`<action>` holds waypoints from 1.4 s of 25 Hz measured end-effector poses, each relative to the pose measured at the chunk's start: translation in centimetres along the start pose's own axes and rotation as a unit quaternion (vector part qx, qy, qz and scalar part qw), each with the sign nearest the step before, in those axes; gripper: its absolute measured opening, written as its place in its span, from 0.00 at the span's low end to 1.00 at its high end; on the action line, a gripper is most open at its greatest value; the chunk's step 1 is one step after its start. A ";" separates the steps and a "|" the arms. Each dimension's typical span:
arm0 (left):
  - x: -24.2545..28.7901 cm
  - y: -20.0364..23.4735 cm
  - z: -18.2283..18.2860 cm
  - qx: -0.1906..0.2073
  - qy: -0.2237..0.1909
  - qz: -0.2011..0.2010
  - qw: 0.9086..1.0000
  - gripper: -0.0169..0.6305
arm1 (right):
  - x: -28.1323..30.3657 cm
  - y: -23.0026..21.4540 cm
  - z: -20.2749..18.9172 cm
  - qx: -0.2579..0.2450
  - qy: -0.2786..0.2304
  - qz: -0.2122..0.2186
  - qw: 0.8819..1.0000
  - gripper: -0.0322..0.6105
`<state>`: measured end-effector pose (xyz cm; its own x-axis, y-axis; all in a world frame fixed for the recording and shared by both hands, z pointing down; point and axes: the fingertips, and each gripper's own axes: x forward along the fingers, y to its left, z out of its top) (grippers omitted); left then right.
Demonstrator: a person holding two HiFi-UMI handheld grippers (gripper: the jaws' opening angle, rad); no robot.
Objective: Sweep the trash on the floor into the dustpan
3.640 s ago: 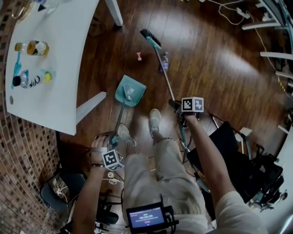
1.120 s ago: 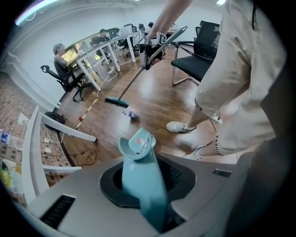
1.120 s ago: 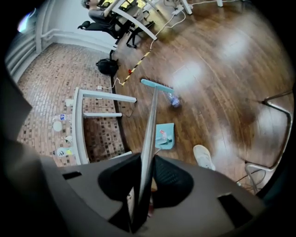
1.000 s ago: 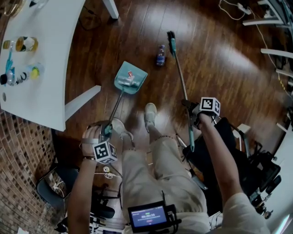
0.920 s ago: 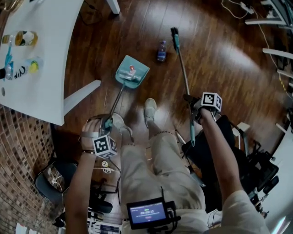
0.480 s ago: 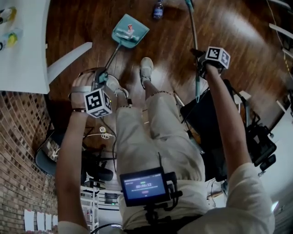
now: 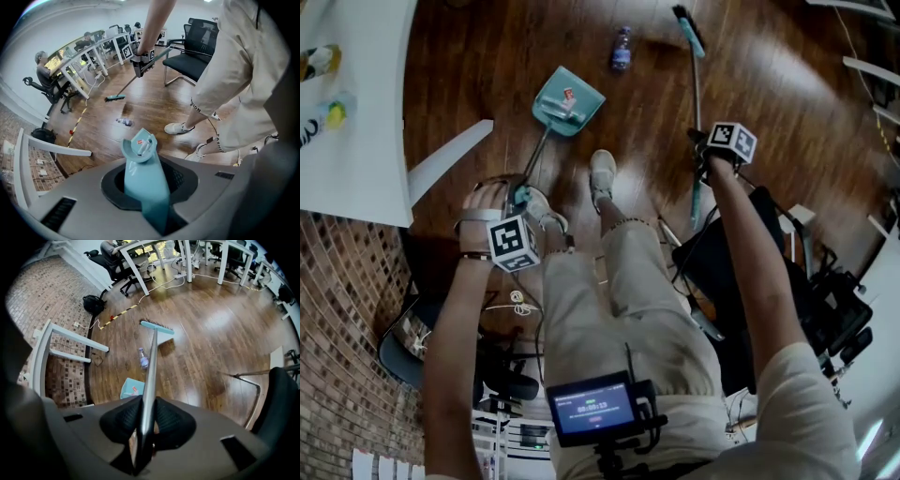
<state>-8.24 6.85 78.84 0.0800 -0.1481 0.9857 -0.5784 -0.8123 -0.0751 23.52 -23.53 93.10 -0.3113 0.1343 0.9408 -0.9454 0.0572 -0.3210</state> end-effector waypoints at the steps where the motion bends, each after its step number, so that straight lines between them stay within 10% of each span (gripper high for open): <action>1: 0.0 0.2 0.1 0.001 0.000 -0.002 1.000 0.15 | 0.3 0.1 -0.1 0.000 0.000 0.000 1.000 0.21; 19: -0.1 2.1 0.0 0.020 -0.006 -0.010 1.000 0.15 | 6.5 6.3 -6.9 -0.111 0.140 0.051 0.983 0.21; 35: 0.0 2.1 0.1 0.027 -0.006 -0.001 1.000 0.16 | 5.2 7.7 -15.6 -0.256 0.254 0.041 0.932 0.21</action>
<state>-9.35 5.05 78.64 0.0906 -0.1537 0.9840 -0.5335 -0.8418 -0.0824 16.15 -6.98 93.86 -0.1717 0.6026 0.7794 -0.7101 0.4726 -0.5219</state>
